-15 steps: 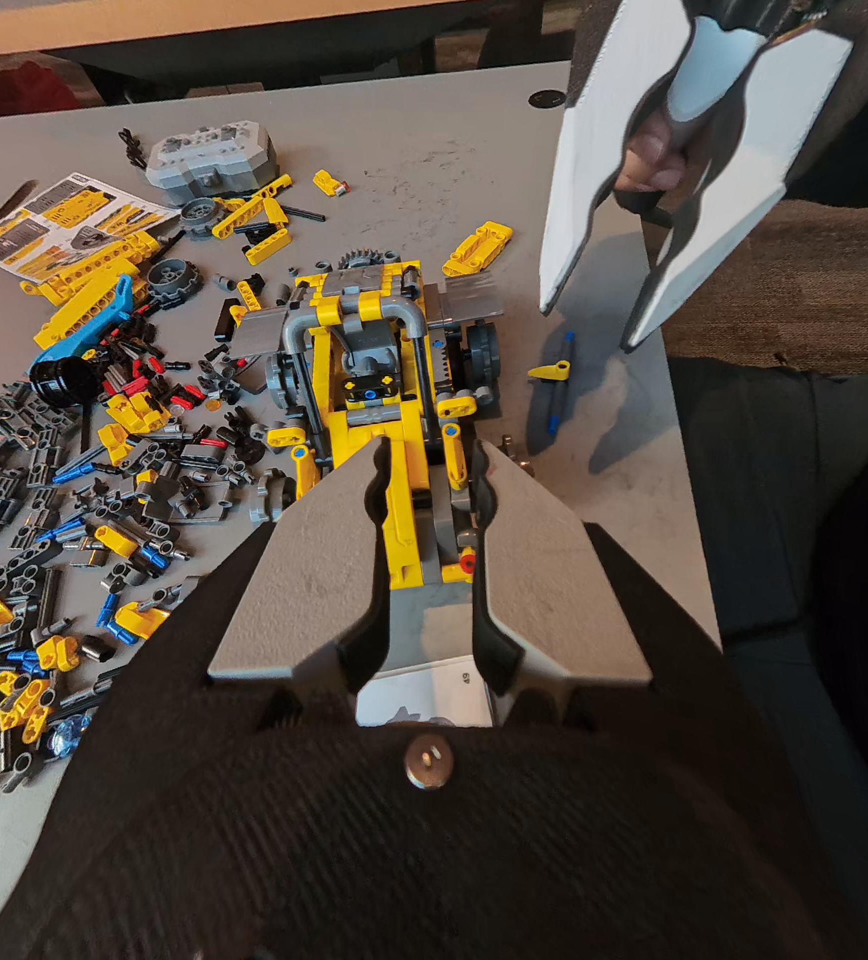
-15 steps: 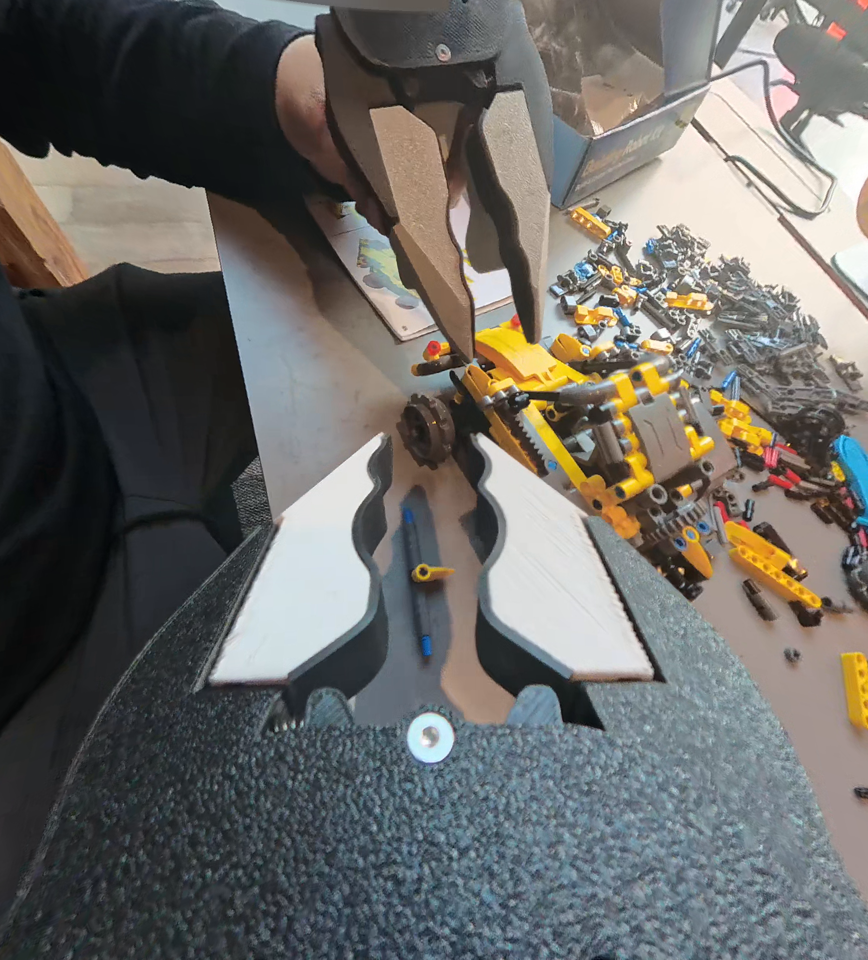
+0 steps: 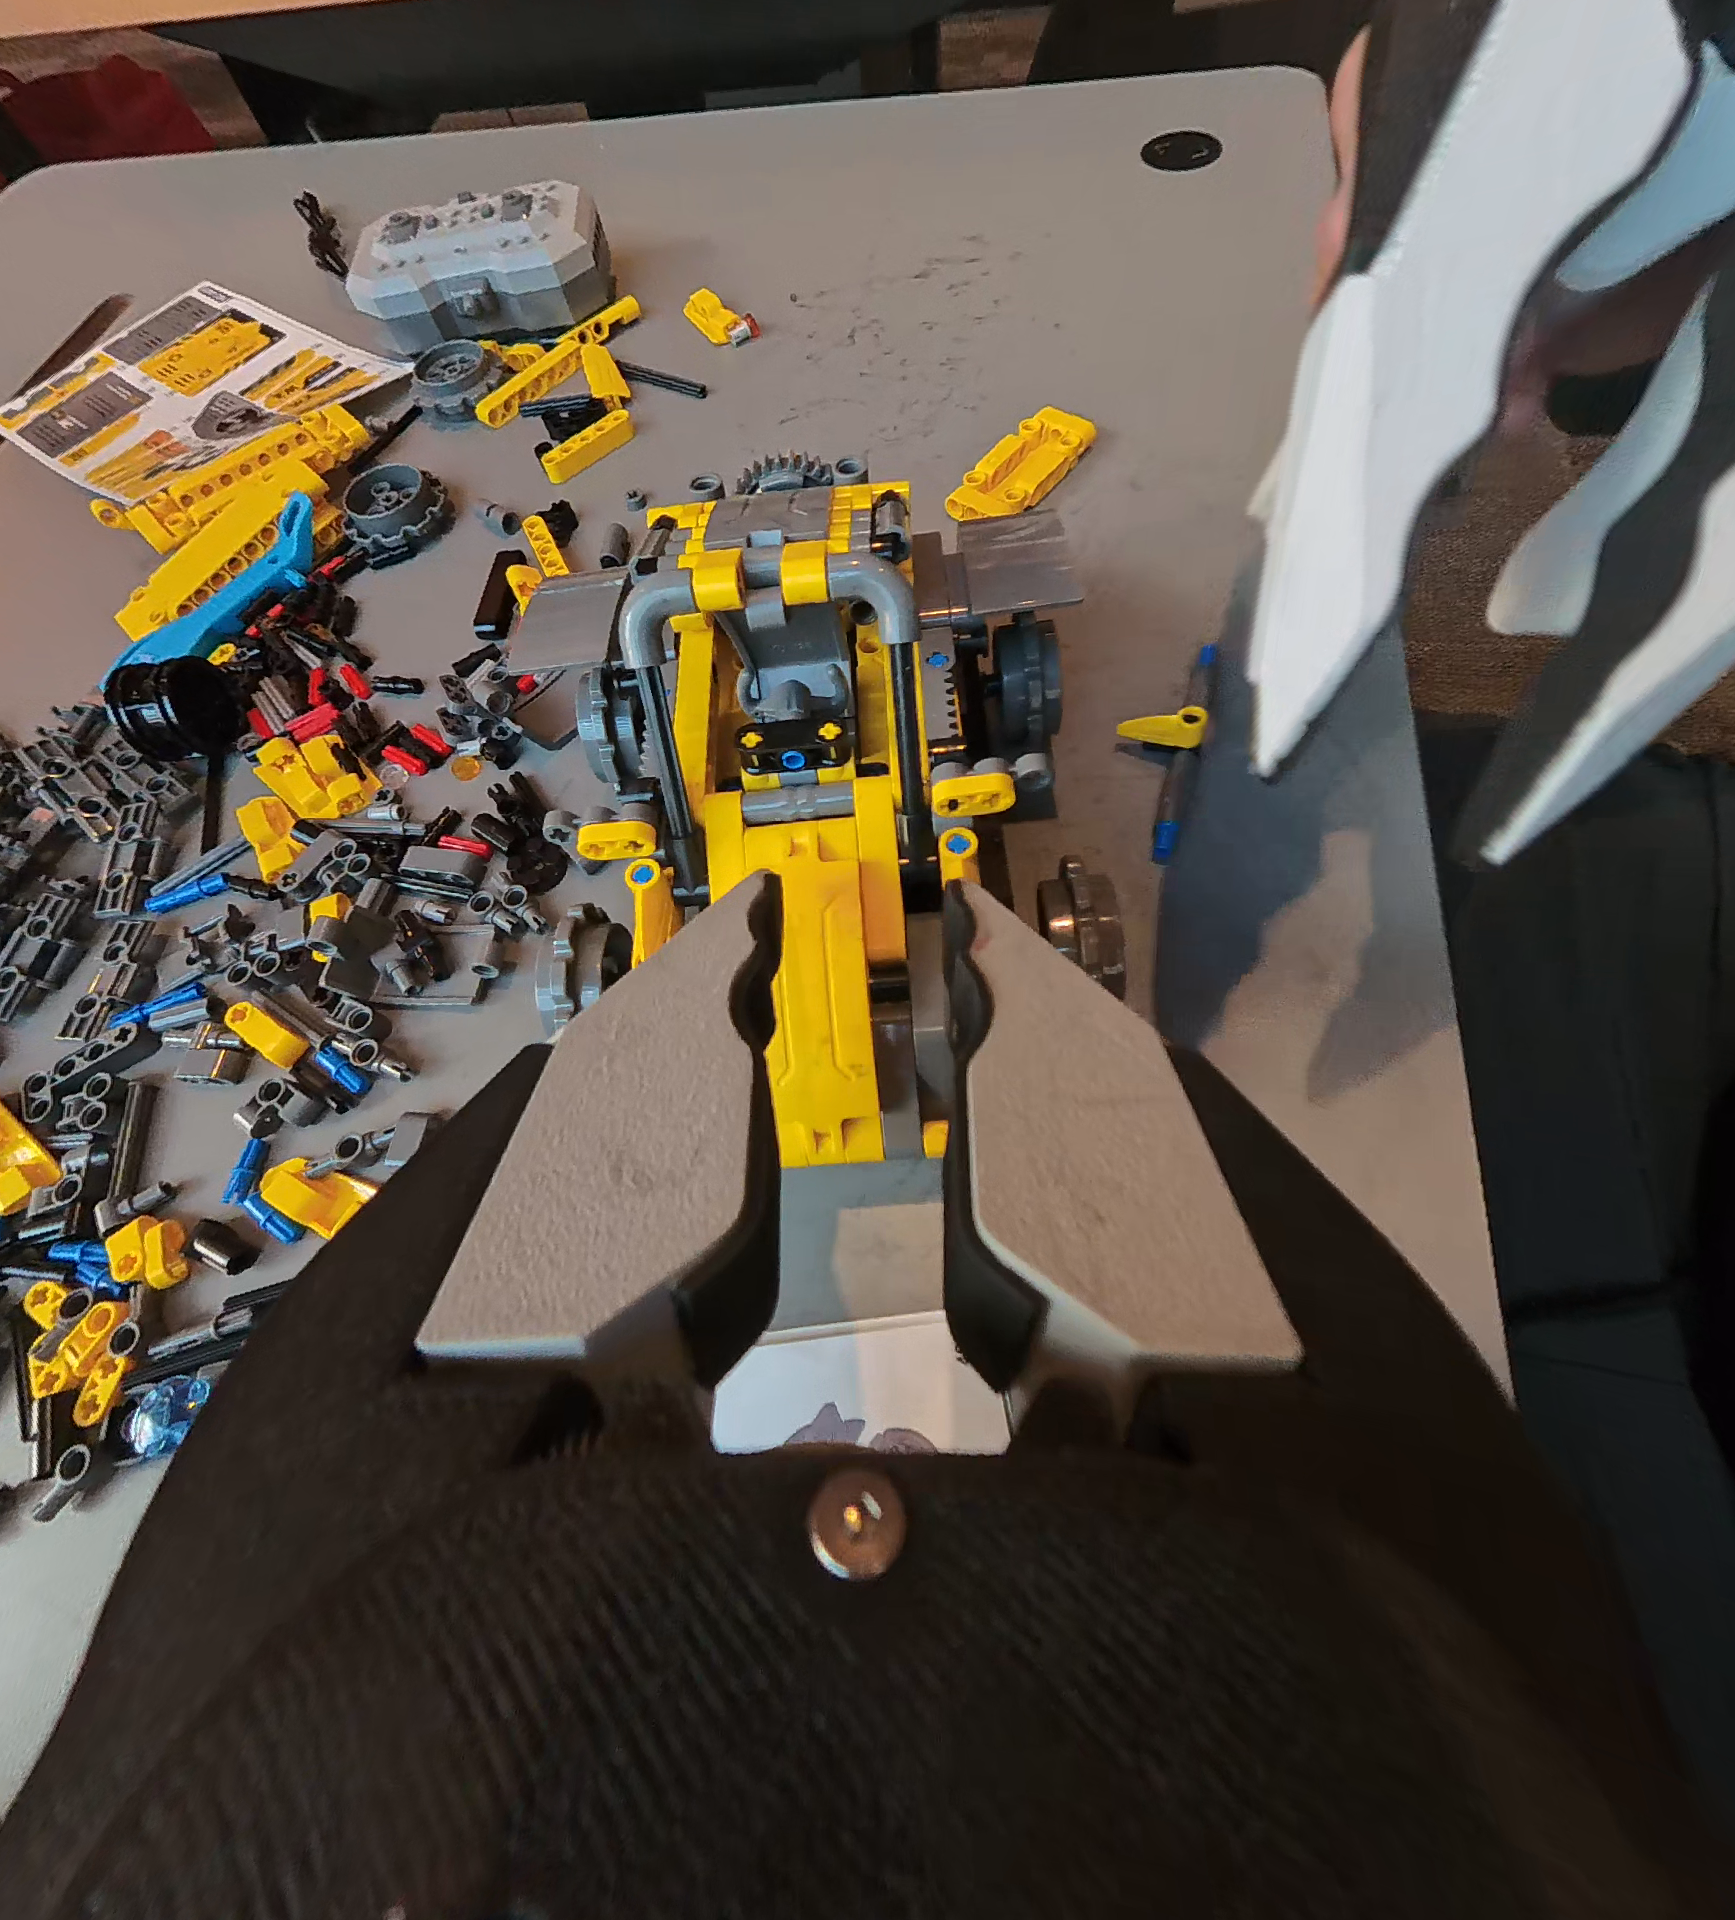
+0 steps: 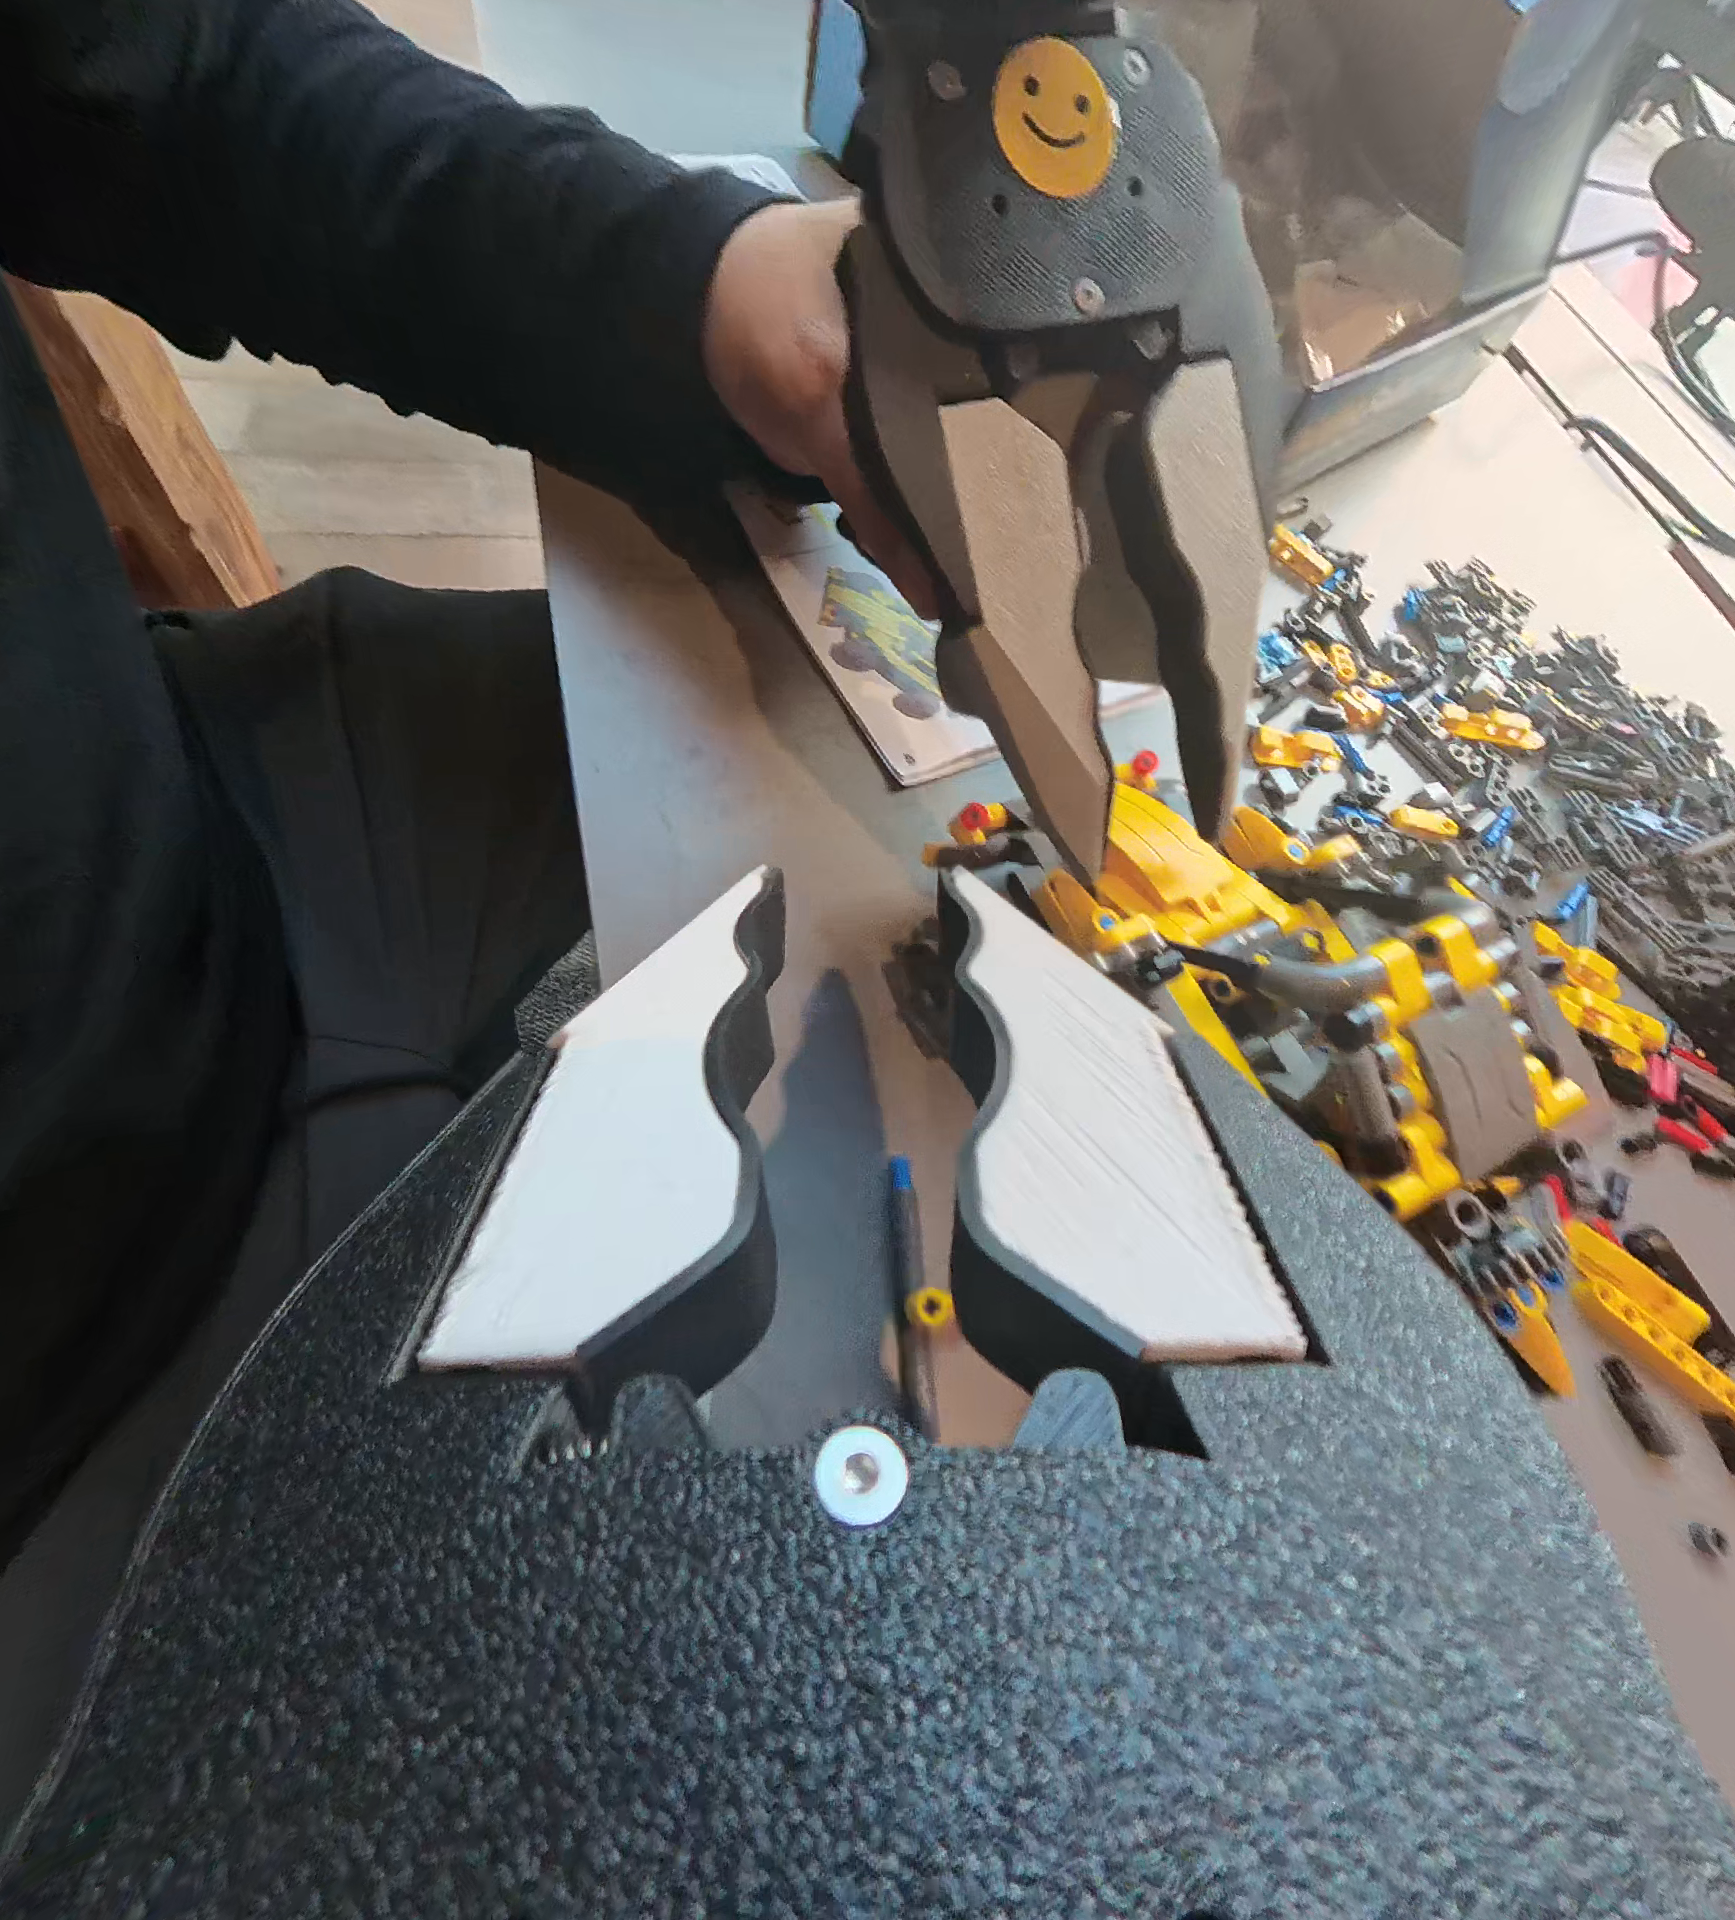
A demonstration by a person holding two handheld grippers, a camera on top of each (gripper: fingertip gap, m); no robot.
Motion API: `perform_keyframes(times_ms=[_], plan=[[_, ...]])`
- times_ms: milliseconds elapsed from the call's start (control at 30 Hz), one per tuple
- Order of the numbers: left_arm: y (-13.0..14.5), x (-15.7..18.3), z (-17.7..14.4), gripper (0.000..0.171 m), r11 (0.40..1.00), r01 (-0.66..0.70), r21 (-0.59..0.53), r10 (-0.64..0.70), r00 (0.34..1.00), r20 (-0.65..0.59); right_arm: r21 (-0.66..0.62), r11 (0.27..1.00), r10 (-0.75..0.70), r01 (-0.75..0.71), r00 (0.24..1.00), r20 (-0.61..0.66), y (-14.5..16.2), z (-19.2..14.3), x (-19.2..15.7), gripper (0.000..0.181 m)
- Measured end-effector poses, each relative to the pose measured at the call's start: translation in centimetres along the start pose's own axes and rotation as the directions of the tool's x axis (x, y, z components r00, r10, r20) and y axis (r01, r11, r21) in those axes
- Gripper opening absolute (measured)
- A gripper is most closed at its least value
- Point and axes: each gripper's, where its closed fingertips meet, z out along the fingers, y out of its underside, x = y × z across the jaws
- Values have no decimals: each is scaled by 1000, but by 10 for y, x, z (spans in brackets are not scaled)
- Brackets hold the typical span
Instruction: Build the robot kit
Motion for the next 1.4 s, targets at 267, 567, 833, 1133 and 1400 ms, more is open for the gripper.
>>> perform_keyframes(times_ms=[267, 567, 833, 1133, 1400], plan=[[-2, -6, -4, 26, 1000, 16, 20, -16, 1000, 4, 107, 994, -24, 11, 992, 121, -30, 31, -38, 27], [-8, -7, -8, 26, 999, 15, 44, -15, 1000, 14, 117, 993, -27, 14, 994, 104, -37, 28, -32, 28], [-3, -11, -5, 26, 999, 24, 31, -25, 999, 22, 111, 992, -75, 65, 993, 89, -39, 35, -49, 28], [-1, -10, -3, 26, 1000, 8, 22, -9, 1000, 22, 51, 985, -166, 163, 985, 57, -29, 44, -60, 32], [1, -9, -2, 26, 1000, 0, 10, -1, 1000, 21, 165, 986, 29, 16, 963, -269, -16, -34, 24, 26]])
